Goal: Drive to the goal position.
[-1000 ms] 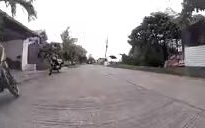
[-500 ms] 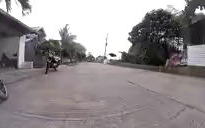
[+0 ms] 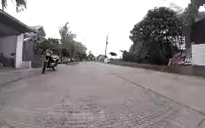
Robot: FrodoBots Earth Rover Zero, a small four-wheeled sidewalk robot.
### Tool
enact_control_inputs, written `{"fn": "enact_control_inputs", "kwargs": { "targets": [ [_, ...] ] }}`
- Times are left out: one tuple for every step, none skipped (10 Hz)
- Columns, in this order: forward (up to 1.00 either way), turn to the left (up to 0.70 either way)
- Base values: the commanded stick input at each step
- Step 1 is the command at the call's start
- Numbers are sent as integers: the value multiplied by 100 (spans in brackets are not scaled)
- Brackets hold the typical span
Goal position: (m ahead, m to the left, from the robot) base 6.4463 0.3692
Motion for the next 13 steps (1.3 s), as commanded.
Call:
{"fn": "enact_control_inputs", "kwargs": {
  "targets": [
    [70, 27],
    [70, 27],
    [70, 27],
    [70, 27],
    [70, 27],
    [70, 17],
    [70, 0],
    [70, 0],
    [70, -6],
    [70, -27],
    [70, -27],
    [70, -27],
    [70, -27]
  ]
}}
